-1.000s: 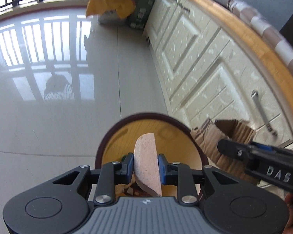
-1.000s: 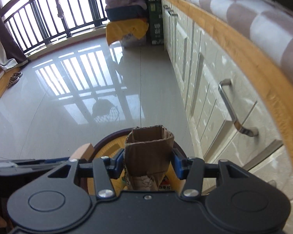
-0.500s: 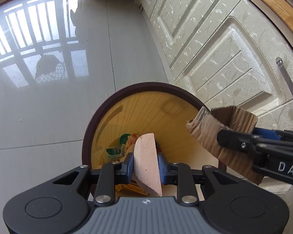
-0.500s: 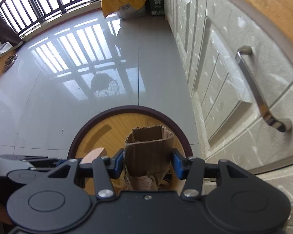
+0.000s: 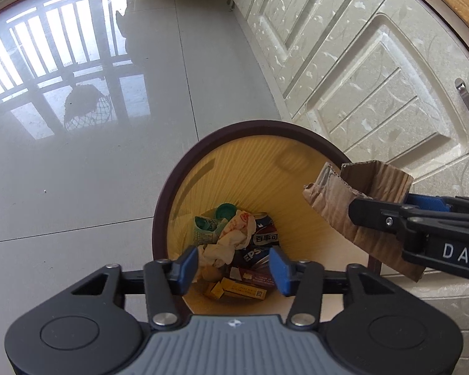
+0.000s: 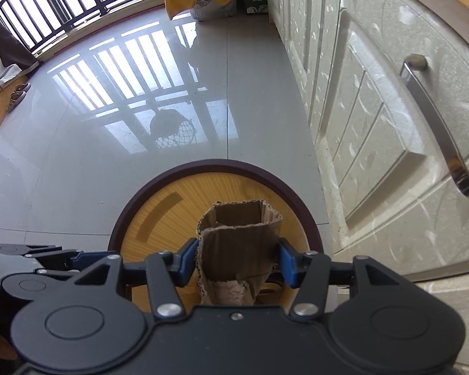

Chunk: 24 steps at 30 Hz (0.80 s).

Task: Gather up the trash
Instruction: 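Open the left tool dropping the wooden strip while the right tool releases the cardboard, then move both open tools away from the wastebasket back toward the bench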

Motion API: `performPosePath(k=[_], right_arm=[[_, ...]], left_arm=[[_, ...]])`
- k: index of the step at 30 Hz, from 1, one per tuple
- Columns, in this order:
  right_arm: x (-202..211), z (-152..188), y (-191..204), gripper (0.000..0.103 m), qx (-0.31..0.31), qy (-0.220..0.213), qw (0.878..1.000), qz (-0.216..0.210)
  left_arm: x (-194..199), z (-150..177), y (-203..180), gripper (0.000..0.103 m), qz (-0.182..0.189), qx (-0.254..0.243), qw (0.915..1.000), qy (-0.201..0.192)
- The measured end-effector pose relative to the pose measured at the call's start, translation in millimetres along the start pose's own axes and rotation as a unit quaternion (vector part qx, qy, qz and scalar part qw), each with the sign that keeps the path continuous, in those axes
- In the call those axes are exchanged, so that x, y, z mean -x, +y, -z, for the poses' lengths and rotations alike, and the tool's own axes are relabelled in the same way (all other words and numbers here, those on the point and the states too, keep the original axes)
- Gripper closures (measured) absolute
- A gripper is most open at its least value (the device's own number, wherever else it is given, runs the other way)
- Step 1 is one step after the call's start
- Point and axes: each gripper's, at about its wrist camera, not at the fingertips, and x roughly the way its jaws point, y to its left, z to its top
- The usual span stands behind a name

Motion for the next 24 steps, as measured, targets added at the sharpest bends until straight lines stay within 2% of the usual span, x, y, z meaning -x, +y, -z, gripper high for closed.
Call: performPosePath(k=[3,5,7,10,12,15,24], right_arm=[[-1.4,-0.4,-1.1,0.047,0.000,-0.001,1.000,0.000],[-2.5,-1.8,-2.7,0.045,-0.001,-0.004,1.000,-0.003],[-1.5,-2.0,-3.2,0.042,-0.003,-0.006,1.000,0.001],[1.2,-2.2,-2.7,0.029,-0.003,-0.010,1.000,0.009],[1.2,-1.4,-1.8,0.023,0.002,-0.006,1.000,0.011],[-0.7,1.0,0.4,0.021,0.011,0.002,1.000,0.017],[0.8,7.9,3.8,0.019,0.027,0.028,0.999,0.028]], left_arm=[[1.8,0.8,1.7,0.040,0.001,-0.001,1.0000,0.001],[3.3,0.3,3.4,0.027,0.000,-0.002,1.0000,0.003],[5.4,0.3,4.0,0.024,-0.008,-0.010,0.9999,0.003],[8.9,0.5,6.7,0.019,-0.016,-0.009,0.9998,0.001],[9.9,-0.1,8.2,0.017,-0.021,-0.006,0.9998,0.000],[9.9,-0.5,10.8,0.016,-0.028,-0.001,0.9996,0.002],[12.6,3.4,18.5,0.009,-0.056,0.014,0.9983,0.001]])
